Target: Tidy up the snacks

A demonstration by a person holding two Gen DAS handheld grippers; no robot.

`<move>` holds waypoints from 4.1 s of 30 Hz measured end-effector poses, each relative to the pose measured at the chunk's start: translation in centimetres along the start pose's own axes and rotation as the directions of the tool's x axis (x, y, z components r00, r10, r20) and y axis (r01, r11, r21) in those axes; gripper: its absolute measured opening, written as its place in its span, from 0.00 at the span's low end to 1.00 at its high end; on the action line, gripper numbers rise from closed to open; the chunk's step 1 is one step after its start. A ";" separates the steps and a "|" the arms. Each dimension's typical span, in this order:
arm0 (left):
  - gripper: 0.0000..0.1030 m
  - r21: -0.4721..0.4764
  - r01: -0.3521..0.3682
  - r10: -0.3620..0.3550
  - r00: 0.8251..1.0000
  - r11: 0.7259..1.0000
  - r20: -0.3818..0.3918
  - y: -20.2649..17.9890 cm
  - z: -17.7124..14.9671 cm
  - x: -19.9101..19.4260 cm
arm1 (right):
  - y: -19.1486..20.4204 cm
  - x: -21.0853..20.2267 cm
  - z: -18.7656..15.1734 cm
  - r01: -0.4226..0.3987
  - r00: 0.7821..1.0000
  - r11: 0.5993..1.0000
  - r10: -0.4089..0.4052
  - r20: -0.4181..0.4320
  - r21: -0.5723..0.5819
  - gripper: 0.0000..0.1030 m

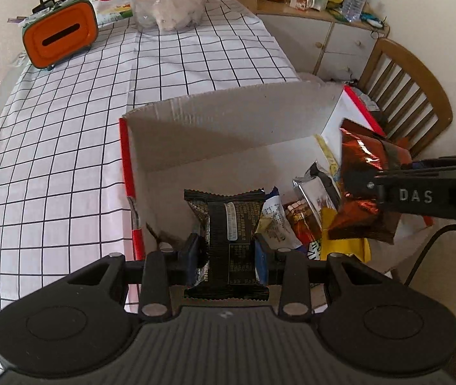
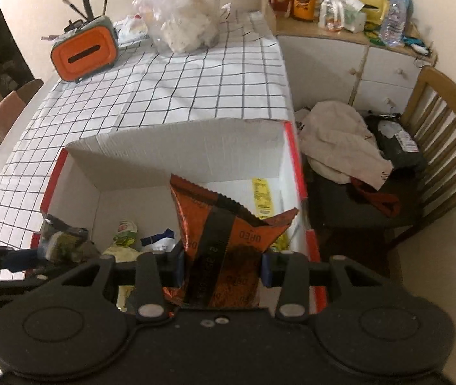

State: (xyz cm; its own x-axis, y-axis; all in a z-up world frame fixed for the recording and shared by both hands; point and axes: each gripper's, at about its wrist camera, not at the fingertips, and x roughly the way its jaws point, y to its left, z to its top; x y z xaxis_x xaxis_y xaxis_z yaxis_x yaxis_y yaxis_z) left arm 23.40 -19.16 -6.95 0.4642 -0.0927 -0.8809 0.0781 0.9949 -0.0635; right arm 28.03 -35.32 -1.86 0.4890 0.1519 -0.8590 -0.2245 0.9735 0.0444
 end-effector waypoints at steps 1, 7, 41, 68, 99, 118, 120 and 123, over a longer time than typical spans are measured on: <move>0.34 0.000 0.000 0.000 1.000 1.000 -0.005 -0.1 0.0 0.3 | 0.3 0.3 0.0 -0.003 1.000 1.000 0.003 -0.007 -0.011 0.40; 0.34 0.016 -0.014 0.015 1.000 1.000 -0.027 -0.7 -0.3 1.7 | 0.9 2.0 -0.3 0.021 0.999 0.998 -0.023 -0.041 -0.054 0.40; 0.75 0.017 -0.017 0.015 0.996 1.000 0.092 -1.3 -1.4 -1.4 | -0.8 -4.7 -2.1 -0.133 0.981 0.991 0.136 0.136 -0.027 0.82; 0.93 -0.011 -0.009 0.011 0.961 1.000 0.278 -0.1 -5.9 -10.0 | 1.7 -12.5 -8.5 -0.154 0.890 0.976 0.204 0.409 -0.153 1.00; 0.94 -0.072 -0.017 0.036 0.961 0.997 0.274 0.6 -6.5 -11.0 | 1.7 -13.1 -9.9 -0.182 0.878 0.975 0.219 0.425 -0.126 1.00; 0.94 -0.063 -0.020 0.036 0.962 0.998 0.271 0.3 -6.4 -10.9 | 1.3 -12.7 -9.8 -0.191 0.882 0.976 0.219 0.417 -0.109 1.00; 0.94 -0.064 -0.024 0.041 0.960 0.998 0.276 0.3 -6.4 -10.9 | 1.3 -12.7 -9.9 -0.190 0.882 0.976 0.217 0.417 -0.107 1.00; 0.94 -0.060 -0.026 0.042 0.958 0.998 0.283 0.3 -6.3 -11.0 | 1.3 -12.6 -9.9 -0.189 0.882 0.976 0.215 0.418 -0.104 1.00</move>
State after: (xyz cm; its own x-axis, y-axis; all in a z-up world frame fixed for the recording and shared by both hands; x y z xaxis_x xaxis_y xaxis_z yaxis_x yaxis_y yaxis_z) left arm 12.77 -17.63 -0.25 0.6976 -0.0585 -0.7141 0.0130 0.9975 -0.0689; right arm 13.19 -37.72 4.00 0.7356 0.4153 -0.5351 -0.3995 0.9040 0.1524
